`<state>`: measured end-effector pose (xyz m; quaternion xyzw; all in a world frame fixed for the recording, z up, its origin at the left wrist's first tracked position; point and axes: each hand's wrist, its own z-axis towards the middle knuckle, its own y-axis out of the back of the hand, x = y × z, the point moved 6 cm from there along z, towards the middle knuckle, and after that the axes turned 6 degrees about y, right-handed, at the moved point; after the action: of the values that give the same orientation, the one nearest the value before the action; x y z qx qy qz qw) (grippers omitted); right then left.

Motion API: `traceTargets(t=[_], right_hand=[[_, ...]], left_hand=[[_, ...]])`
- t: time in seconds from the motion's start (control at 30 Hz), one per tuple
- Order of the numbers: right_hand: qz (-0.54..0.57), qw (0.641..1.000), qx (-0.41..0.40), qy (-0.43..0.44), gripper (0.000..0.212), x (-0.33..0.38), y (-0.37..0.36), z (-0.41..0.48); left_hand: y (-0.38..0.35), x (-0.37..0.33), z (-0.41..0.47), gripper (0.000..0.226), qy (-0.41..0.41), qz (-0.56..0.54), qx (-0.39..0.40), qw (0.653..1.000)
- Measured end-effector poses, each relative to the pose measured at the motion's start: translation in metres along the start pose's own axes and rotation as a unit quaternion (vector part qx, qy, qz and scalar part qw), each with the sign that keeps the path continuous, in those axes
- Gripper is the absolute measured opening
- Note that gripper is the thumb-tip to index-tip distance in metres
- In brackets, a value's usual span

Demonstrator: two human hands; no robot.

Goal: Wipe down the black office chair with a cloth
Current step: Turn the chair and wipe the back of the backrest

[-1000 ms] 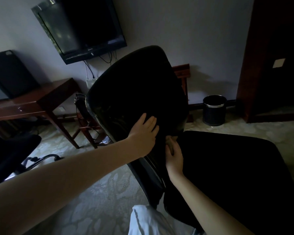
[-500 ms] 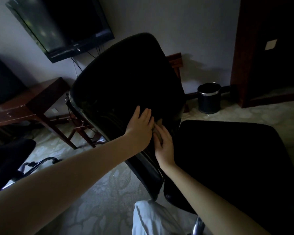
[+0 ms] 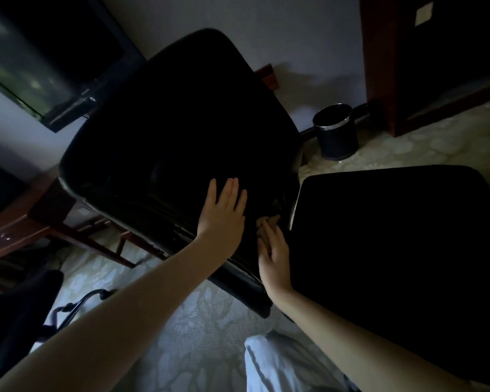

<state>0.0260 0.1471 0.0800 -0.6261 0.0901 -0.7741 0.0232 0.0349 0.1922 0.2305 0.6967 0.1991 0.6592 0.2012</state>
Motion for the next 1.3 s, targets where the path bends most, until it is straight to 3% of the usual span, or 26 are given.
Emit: traceTargets(t=[0.2, 0.4, 0.53, 0.63, 0.73, 0.87, 0.97, 1.07, 1.13, 1.23, 1.3], right_hand=[[0.007, 0.999, 0.008, 0.042, 0.038, 0.035, -0.014, 0.025], [-0.046, 0.998, 0.006, 0.048, 0.041, 0.017, -0.010, 0.072], [-0.046, 0.997, -0.041, 0.055, 0.036, -0.005, -0.001, 0.104], [-0.015, 0.998, -0.058, 0.027, 0.037, -0.018, 0.005, 0.108], [0.086, 0.993, -0.024, -0.075, 0.038, -0.026, 0.005, 0.104], [0.349, 0.903, 0.024, -0.250, 0.042, -0.020, 0.009, 0.091], [0.425, 0.858, 0.051, -0.284, 0.044, -0.010, 0.021, 0.084], [0.435, 0.846, 0.066, -0.300, 0.042, -0.008, 0.030, 0.078], [0.418, 0.862, 0.047, -0.282, 0.042, -0.013, 0.034, 0.082], [0.241, 0.941, 0.028, -0.237, 0.035, -0.020, 0.042, 0.081], [0.169, 0.960, 0.057, -0.217, 0.031, -0.020, 0.044, 0.062]], left_hand=[[-0.003, -0.016, 0.014, 0.065, -0.041, 0.029, 0.012, 0.999], [-0.008, -0.027, 0.034, 0.070, -0.039, -0.011, -0.005, 0.999], [-0.015, -0.040, 0.044, 0.072, -0.039, -0.029, -0.020, 0.999], [-0.020, -0.049, 0.044, 0.070, -0.037, -0.044, -0.032, 0.998], [-0.022, -0.061, 0.043, 0.069, -0.039, -0.107, -0.046, 0.992], [-0.018, -0.078, 0.048, 0.075, -0.019, -0.220, -0.057, 0.974], [-0.015, -0.093, 0.058, 0.081, -0.017, -0.234, -0.036, 0.971], [-0.003, -0.103, 0.068, 0.077, -0.051, -0.203, -0.037, 0.977], [0.004, -0.104, 0.076, 0.073, -0.120, -0.176, -0.037, 0.976], [0.016, -0.076, 0.099, 0.057, -0.190, -0.171, -0.101, 0.961], [0.024, -0.055, 0.126, 0.057, -0.198, -0.157, -0.144, 0.957]])
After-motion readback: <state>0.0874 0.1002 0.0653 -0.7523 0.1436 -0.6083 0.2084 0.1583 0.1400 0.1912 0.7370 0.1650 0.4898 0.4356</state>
